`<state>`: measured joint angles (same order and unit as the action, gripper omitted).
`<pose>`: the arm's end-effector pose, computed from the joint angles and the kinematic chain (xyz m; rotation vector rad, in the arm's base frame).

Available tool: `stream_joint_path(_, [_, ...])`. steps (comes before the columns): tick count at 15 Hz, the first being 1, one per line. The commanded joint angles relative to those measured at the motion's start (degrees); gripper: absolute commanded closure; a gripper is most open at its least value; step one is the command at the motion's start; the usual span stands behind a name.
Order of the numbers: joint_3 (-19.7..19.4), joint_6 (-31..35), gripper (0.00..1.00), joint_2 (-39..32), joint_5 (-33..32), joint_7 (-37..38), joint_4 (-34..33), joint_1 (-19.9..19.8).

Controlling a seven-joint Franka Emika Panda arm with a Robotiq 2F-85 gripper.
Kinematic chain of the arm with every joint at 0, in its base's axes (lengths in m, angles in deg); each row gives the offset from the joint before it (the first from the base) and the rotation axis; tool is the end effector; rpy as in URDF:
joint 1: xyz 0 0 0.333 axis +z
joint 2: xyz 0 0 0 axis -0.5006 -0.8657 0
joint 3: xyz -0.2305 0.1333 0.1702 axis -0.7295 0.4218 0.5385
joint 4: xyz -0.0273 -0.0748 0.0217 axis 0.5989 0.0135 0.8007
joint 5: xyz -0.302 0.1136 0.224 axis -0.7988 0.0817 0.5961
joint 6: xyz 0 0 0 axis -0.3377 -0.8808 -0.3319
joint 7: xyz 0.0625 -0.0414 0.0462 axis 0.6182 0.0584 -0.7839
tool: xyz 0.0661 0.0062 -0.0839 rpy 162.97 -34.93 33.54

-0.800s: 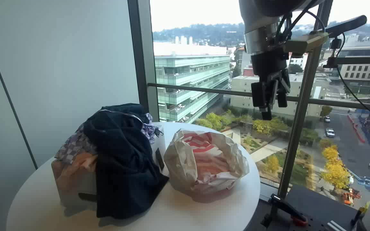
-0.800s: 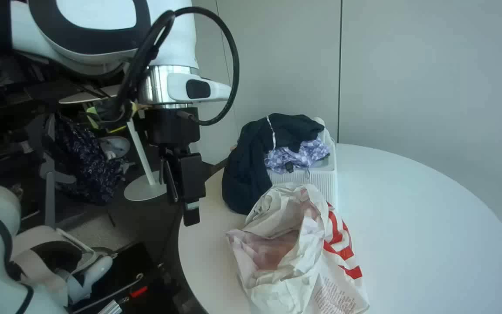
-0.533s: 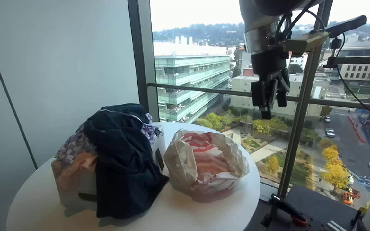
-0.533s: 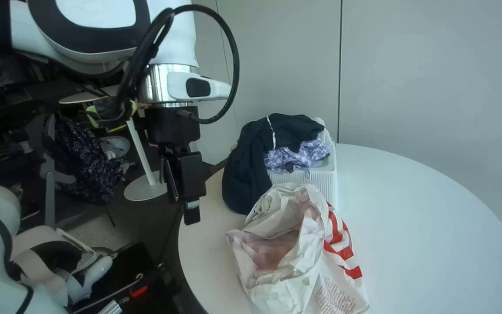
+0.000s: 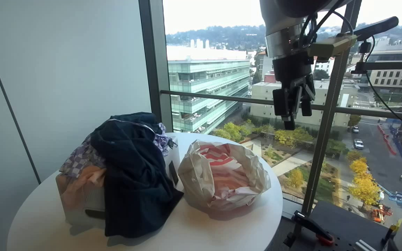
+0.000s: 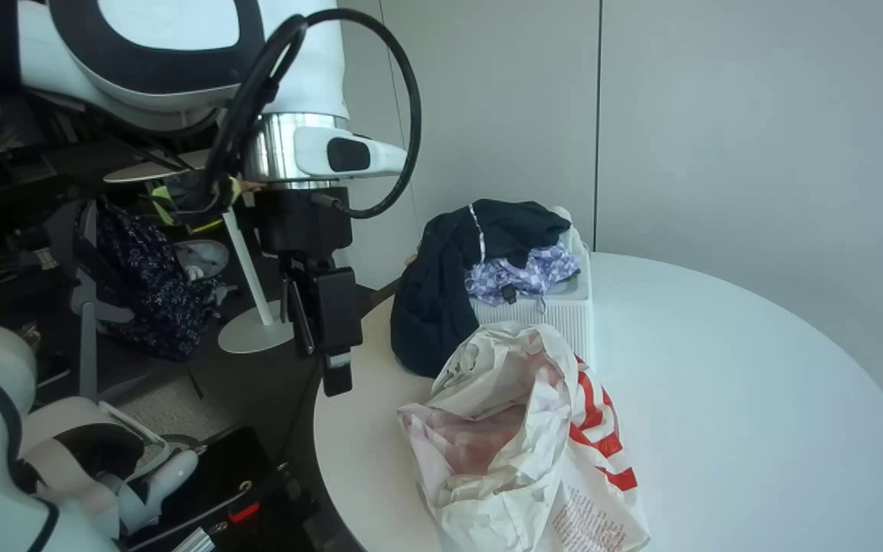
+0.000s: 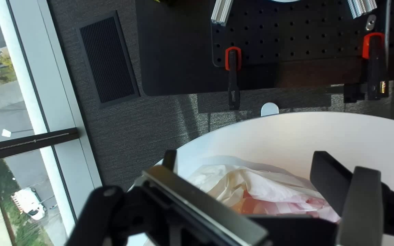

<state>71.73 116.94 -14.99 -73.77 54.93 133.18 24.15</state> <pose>0.2986 -0.0510 0.4414 2.9282 -0.0637 -0.3001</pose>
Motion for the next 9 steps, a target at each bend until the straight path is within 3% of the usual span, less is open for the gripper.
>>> stream_joint_path(1, [1.09, 1.94, 0.00, -3.82, 2.21, 2.48, -1.65, 2.81])
stream_joint_path(9, [9.94, 20.97, 0.00, -23.83, 14.04, 13.88, -16.97, 11.08])
